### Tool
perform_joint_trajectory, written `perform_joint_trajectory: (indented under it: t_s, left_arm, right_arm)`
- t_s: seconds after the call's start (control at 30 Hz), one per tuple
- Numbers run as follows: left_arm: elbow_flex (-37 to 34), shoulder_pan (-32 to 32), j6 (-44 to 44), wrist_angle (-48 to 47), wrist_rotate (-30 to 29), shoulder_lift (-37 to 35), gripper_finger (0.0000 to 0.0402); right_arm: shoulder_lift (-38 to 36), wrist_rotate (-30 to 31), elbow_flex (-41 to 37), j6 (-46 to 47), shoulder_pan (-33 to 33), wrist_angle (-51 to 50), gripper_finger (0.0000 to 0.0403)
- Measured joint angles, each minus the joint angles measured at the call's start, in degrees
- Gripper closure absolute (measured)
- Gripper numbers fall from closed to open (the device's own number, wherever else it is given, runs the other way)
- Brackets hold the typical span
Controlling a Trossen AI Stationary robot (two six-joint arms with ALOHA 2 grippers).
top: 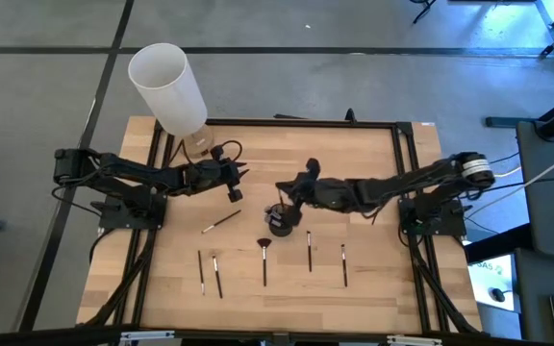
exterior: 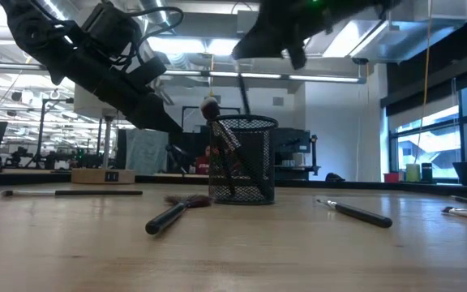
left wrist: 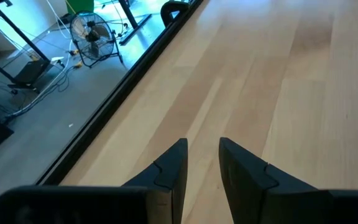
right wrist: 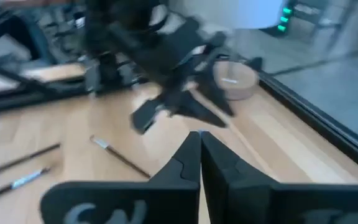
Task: Pick & Place Makeup Brushes
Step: Put the eyeshadow brush into the makeup organizer
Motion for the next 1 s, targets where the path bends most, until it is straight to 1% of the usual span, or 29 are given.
perform_joint_trajectory:
  t_s: [0.1, 0.2, 0.27, 0.5, 0.57, 0.63, 0.7, 0.77, 0.8, 0.83, 0.9, 0.93, 1.0]
  left_arm:
    - [0.0, 0.0, 0.02, -0.01, 0.02, 0.0, 0.0313]
    - [0.0, 0.0, 0.06, -0.08, 0.04, 0.0, 0.0313]
    - [0.0, 0.0, 0.04, -0.37, 0.04, 0.0, 0.0313]
    - [0.0, 0.0, 0.02, -1.02, 0.02, 0.0, 0.0313]
    - [0.0, 0.0, 0.0, -1.02, 0.02, 0.0, 0.0313]
    - [0.0, 0.0, 0.02, -1.06, 0.02, 0.0, 0.0313]
    - [0.0, 0.0, 0.02, -1.38, 0.0, 0.0, 0.0313]
    - [0.0, 0.02, 0.03, -1.51, 0.0, 0.23, 0.0313]
    - [0.0, 0.0, 0.06, -1.56, 0.0, 0.45, 0.0313]
    - [0.0, 0.02, 0.04, -1.72, 0.0, 0.67, 0.0313]
    - [0.0, 0.02, 0.02, -1.55, 0.0, 1.43, 0.0313]
    - [0.0, 0.02, 0.02, -1.63, 0.0, 1.85, 0.0313]
    - [0.0, 0.02, 0.1, -1.43, 0.0, 2.84, 0.0313]
  right_arm:
    - [1.28, -4.96, 0.0, -3.1, 0.03, 0.72, 0.0387]
    - [0.92, -8.2, 0.0, -2.92, 0.02, -1.74, 0.0366]
    - [0.82, -9.21, 0.0, -2.18, 0.02, -3.45, 0.0347]
    - [0.73, -9.06, 0.0, 1.6, -0.78, -4.41, 0.0279]
    - [0.12, -7.56, 0.0, 2.78, -1.04, -4.95, 0.0269]
    - [-1.18, -4.5, 0.2, 3.92, -1.05, -6.91, 0.0265]
    - [-2.92, 1.43, 1.97, 7.36, -1.05, -14.6, 0.0265]
    - [-4.83, 8.03, 5.76, 14.91, -1.57, -28.94, 0.0267]
    - [-5.73, 9.28, 8.34, 20.04, -2.13, -37.52, 0.0267]
    - [-6.14, 9.04, 10.93, 25.96, -2.96, -46.38, 0.0267]
    - [-6.25, 4.89, 15.74, 36.62, -4.84, -61.48, 0.0268]
    - [-6.11, 2.13, 17.14, 39.76, -5.55, -66.85, 0.0268]
    - [-5.64, -3.06, 17.84, 41.09, -6.52, -72.42, 0.0268]
